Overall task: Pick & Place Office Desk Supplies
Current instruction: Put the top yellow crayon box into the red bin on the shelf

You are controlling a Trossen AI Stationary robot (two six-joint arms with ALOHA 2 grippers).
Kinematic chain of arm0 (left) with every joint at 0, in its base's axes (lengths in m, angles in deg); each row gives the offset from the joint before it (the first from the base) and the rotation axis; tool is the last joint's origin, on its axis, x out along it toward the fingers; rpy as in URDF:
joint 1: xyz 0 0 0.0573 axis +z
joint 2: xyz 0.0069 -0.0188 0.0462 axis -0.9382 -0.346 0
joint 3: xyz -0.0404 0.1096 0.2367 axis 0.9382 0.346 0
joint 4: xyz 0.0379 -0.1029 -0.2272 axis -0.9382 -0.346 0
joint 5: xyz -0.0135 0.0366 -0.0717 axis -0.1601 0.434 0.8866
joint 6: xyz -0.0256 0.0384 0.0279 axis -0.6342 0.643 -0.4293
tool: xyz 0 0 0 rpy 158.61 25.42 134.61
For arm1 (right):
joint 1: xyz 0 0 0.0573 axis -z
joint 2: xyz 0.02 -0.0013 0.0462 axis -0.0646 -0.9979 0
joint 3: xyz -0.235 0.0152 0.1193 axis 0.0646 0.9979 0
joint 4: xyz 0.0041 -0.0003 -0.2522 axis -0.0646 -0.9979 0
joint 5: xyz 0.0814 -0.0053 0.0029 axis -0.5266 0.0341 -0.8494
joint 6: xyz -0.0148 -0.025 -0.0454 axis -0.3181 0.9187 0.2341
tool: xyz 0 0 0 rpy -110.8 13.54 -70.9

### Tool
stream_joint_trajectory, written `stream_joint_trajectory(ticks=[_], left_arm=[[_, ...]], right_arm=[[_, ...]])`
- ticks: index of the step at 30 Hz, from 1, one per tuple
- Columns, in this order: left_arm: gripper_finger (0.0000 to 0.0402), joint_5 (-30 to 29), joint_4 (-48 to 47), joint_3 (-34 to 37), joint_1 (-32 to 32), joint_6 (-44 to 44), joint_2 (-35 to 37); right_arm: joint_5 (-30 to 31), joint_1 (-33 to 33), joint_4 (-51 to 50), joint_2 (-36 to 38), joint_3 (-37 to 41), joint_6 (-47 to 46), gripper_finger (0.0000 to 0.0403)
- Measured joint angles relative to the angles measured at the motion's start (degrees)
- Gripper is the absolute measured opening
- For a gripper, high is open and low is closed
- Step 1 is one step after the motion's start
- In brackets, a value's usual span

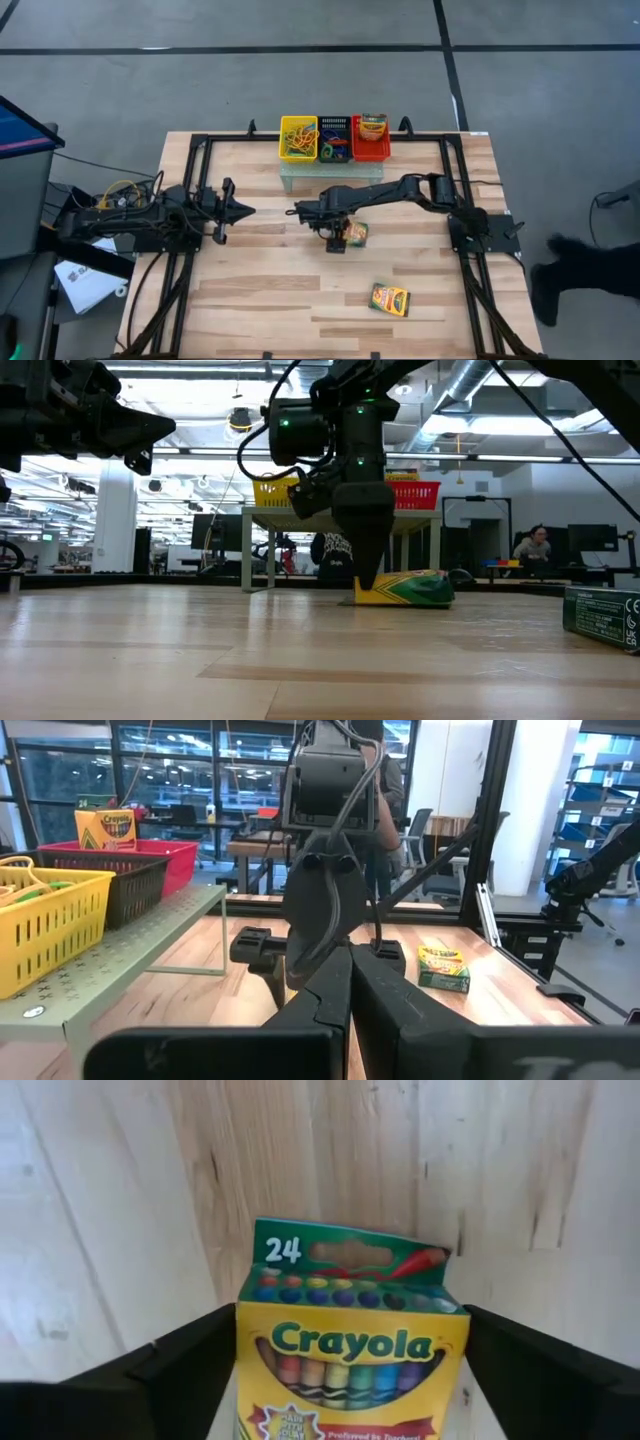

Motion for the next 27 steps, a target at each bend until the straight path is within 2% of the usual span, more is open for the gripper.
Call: stream_joint_trajectory(ticks=[6, 12, 18, 22, 27], left_arm=[[0.0000, -0.01, 0.01, -0.01, 0.00, 0.00, 0.00], [0.0000, 0.00, 0.01, 0.01, 0.00, -0.02, 0.00], [0.0000, 0.00, -0.01, -0.01, 0.00, 0.00, 0.00], [0.0000, 0.00, 0.00, 0.01, 0.00, 0.00, 0.00], [0.0000, 0.00, 0.00, 0.01, 0.00, 0.00, 0.00]], right_arm=[[-3.42, 0.33, -1.98, -0.23, 0.00, -0.04, 0.0301], [-3.39, 0.15, -1.13, 0.74, 0.11, 0.23, 0.0294], [-3.22, -0.65, 4.23, 7.96, 0.09, 0.08, 0.0293], [-1.99, -2.20, 16.01, 15.04, 2.58, 2.40, 0.0293], [-1.33, -4.38, 38.14, 24.54, 16.79, 2.89, 0.0293]])
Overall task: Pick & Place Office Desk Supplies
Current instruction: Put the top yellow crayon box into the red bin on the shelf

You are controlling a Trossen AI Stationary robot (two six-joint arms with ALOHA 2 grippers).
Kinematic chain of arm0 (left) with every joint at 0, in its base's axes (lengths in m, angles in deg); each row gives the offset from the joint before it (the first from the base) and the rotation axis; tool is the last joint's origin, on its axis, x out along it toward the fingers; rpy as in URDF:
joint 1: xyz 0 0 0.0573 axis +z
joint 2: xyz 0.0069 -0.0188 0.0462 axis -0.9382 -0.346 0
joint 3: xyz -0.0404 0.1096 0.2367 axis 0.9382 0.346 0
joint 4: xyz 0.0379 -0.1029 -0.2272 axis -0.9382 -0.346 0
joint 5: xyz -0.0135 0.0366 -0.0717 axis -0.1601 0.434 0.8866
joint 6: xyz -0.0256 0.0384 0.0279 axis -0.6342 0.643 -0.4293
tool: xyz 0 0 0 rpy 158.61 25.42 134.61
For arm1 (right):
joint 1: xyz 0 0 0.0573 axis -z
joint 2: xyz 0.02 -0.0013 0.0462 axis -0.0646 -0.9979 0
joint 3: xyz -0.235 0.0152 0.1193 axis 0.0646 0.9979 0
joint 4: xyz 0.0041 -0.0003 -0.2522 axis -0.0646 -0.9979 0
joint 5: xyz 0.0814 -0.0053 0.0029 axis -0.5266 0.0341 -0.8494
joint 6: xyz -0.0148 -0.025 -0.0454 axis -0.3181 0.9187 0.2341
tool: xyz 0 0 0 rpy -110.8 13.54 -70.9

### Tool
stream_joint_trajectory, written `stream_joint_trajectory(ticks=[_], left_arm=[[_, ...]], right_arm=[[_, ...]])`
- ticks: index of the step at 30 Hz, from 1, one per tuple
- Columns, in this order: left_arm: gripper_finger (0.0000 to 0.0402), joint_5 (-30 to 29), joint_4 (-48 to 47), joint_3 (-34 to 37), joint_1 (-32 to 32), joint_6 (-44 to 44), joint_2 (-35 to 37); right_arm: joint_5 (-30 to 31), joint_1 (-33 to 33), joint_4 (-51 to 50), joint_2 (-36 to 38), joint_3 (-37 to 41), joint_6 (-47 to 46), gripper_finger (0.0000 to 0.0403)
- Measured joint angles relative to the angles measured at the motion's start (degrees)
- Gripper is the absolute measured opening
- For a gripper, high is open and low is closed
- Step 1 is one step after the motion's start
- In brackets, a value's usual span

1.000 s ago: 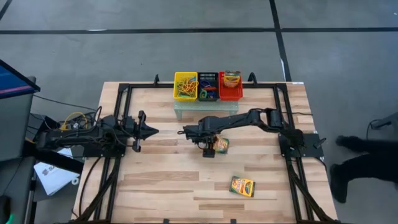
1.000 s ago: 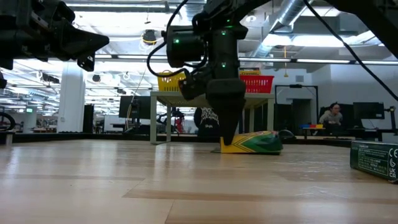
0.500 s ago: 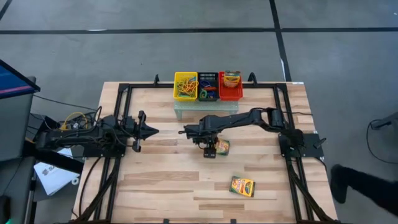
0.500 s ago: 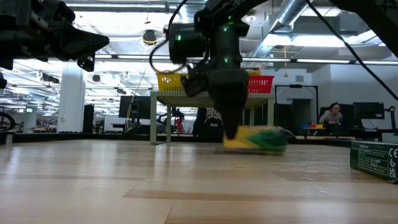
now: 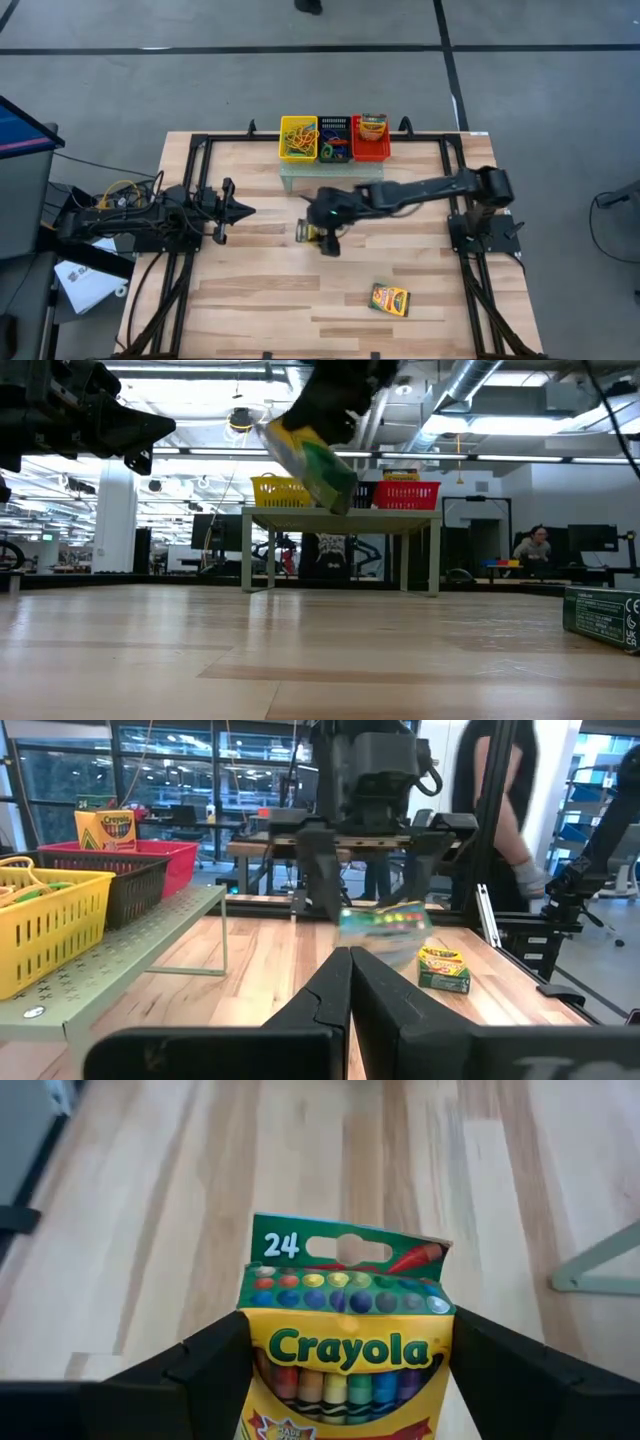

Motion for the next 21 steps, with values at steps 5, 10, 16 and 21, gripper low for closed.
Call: stream_joint_trajectory(ticks=[5, 10, 16, 21], left_arm=[[0.0000, -0.01, 0.01, -0.02, 0.00, 0.00, -0.02], [0.0000, -0.01, 0.01, -0.02, 0.00, -0.01, -0.04], [0.0000, -0.01, 0.03, 0.00, 0.00, 0.00, -0.06], [0.0000, -0.01, 0.22, 0.00, 0.00, 0.00, -0.73]], right_arm=[[1.19, -0.78, 21.01, 9.49, 16.85, -2.96, 0.0292], [5.18, -2.15, 43.81, 12.61, 33.20, -3.22, 0.0292], [14.50, -3.83, 56.53, 10.93, 42.02, -1.64, 0.0292], [16.09, -4.60, 68.00, 5.59, 45.15, 1.23, 0.0292]])
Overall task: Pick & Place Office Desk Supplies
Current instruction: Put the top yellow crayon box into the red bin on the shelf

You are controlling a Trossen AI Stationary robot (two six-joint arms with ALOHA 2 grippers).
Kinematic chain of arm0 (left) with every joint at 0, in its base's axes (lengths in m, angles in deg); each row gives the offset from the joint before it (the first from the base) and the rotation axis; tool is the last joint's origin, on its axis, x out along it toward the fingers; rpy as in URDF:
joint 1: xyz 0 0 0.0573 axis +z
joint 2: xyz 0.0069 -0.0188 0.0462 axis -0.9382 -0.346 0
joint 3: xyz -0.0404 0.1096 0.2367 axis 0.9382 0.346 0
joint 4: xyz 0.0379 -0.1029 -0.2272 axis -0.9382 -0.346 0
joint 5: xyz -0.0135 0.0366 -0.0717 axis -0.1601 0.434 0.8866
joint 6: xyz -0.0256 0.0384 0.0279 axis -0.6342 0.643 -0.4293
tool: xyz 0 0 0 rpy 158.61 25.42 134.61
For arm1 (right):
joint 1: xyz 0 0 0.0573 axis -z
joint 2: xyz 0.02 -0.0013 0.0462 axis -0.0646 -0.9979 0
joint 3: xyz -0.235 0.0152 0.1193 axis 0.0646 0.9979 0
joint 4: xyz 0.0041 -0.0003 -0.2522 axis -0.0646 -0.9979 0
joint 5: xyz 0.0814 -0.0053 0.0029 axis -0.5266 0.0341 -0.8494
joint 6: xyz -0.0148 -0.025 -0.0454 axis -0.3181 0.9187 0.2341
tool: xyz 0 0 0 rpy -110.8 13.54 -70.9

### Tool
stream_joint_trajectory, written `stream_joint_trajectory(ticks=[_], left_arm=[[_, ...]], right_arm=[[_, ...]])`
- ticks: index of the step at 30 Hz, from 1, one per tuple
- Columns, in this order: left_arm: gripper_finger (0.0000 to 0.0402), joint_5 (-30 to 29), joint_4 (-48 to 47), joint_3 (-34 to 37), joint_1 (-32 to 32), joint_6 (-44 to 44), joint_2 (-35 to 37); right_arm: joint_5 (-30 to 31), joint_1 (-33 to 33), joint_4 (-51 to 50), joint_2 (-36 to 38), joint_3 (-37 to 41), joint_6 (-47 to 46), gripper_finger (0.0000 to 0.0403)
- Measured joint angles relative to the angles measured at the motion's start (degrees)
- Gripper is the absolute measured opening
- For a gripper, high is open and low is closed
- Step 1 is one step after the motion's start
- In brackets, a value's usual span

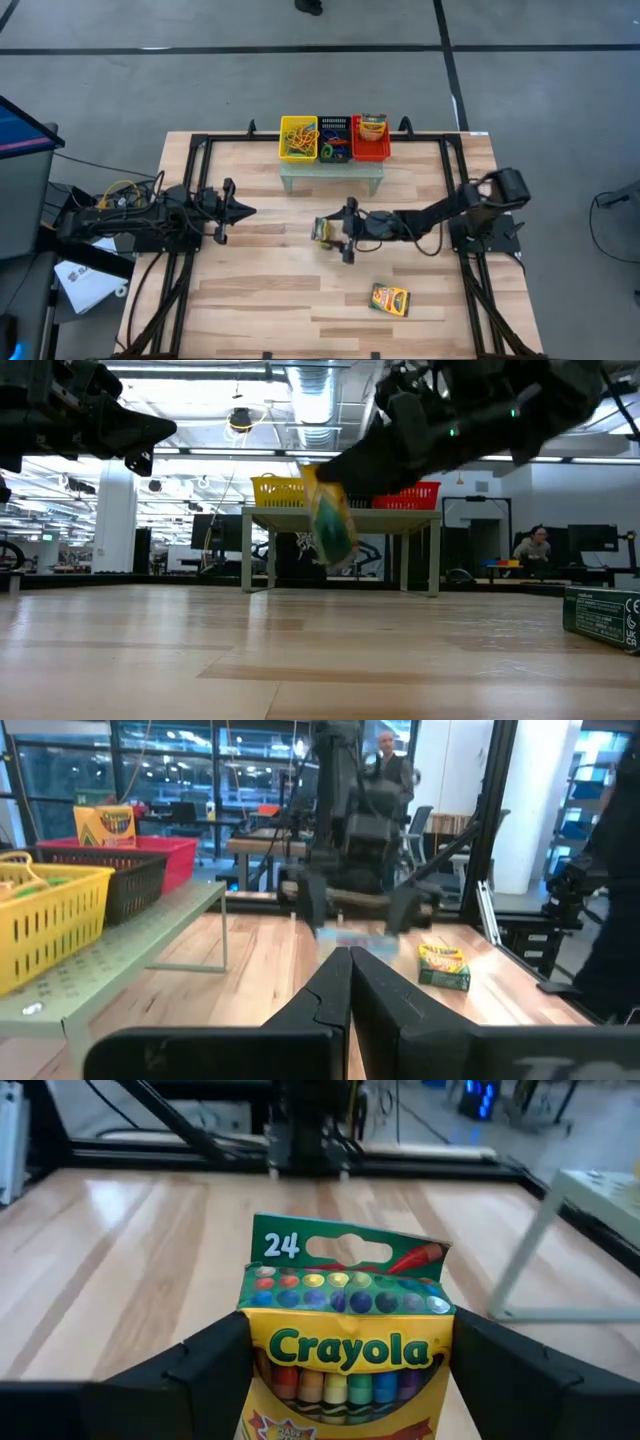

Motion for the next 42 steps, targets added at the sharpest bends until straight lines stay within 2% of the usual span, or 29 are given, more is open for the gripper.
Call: stream_joint_trajectory(ticks=[8, 17, 32, 39, 42], left_arm=[[0.0000, 0.02, 0.73, -0.01, 0.00, 0.00, -1.58], [0.0000, 0.01, 0.80, 0.00, 0.00, 0.00, -1.83], [0.0000, 0.01, 0.81, -0.01, 0.00, -0.01, -1.83], [0.0000, 0.02, 0.82, -0.02, 0.00, 0.00, -1.83], [0.0000, 0.00, 0.82, -0.02, 0.00, 0.00, -1.83]], right_arm=[[0.38, 0.31, 22.48, -13.64, 0.66, 1.72, 0.0292], [0.88, -0.29, 35.07, -25.12, 0.27, -2.04, 0.0292], [0.60, -1.54, 33.91, -25.09, 0.51, -1.41, 0.0296], [-0.61, -2.90, 29.61, -25.34, 0.72, -4.52, 0.0339], [-0.77, -3.30, 22.38, -23.69, 1.06, -4.62, 0.0358]])
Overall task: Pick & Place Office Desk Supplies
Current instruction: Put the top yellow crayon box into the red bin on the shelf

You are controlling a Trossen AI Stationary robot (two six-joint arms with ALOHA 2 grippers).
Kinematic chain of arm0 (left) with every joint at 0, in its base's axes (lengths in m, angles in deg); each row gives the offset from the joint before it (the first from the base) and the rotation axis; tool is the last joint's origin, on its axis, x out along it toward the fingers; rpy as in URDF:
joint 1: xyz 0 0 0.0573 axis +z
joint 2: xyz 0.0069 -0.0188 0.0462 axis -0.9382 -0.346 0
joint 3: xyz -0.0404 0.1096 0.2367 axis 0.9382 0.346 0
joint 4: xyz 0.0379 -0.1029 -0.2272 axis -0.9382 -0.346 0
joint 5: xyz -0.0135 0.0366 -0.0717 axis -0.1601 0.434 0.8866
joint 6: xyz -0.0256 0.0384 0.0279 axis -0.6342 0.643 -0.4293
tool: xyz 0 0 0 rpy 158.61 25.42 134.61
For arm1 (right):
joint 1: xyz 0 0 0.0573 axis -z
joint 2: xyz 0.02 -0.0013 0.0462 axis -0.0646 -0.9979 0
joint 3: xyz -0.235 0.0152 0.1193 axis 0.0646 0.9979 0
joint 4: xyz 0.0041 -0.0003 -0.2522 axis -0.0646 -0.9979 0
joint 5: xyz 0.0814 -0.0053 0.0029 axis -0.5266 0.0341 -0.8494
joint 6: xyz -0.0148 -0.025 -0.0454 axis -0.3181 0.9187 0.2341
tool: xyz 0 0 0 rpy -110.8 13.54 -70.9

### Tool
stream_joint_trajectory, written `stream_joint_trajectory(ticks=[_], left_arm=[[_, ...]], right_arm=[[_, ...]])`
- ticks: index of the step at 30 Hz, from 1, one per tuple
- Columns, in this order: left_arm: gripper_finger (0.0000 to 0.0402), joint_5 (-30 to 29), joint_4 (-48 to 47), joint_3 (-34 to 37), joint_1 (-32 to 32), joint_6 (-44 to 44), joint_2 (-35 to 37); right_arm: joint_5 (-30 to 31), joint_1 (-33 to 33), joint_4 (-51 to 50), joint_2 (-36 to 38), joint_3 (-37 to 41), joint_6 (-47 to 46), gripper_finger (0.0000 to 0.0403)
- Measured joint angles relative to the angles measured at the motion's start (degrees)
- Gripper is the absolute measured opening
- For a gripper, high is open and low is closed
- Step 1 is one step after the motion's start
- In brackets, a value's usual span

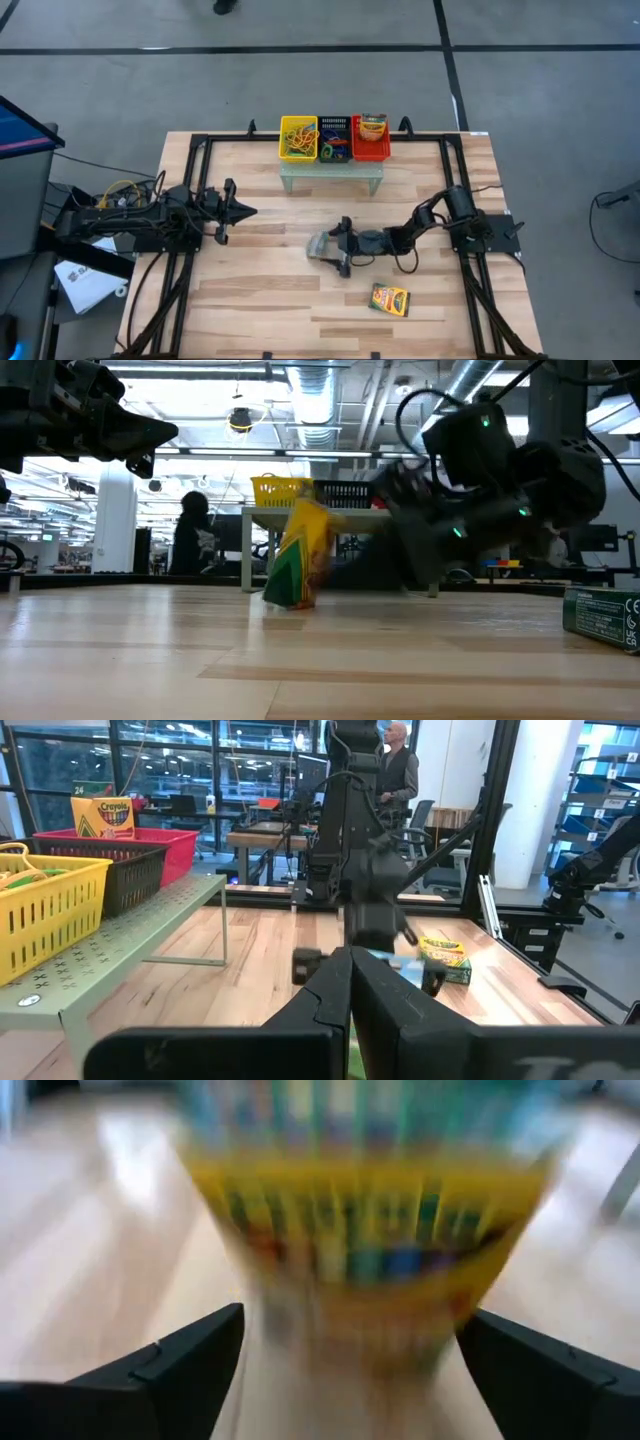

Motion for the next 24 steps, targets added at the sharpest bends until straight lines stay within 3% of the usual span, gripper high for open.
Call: stream_joint_trajectory(ticks=[7, 15, 20, 24], left_arm=[[0.0000, 0.00, 0.01, 0.00, 0.00, 0.00, 0.01], [0.0000, 0.00, 0.00, 0.00, 0.00, 0.00, 0.00], [0.0000, 0.00, 0.00, 0.02, 0.00, 0.00, 0.00], [0.0000, 0.02, 0.00, 0.02, 0.00, 0.00, 0.00]], right_arm=[[0.03, -0.10, -19.53, 10.81, -0.14, -0.72, 0.0374], [0.67, -0.11, -35.42, 22.09, -0.25, 9.63, 0.0372], [0.97, -0.33, -39.25, 25.20, -0.31, 19.49, 0.0371], [0.94, -0.33, -42.33, 25.51, -0.88, 21.99, 0.0371]])
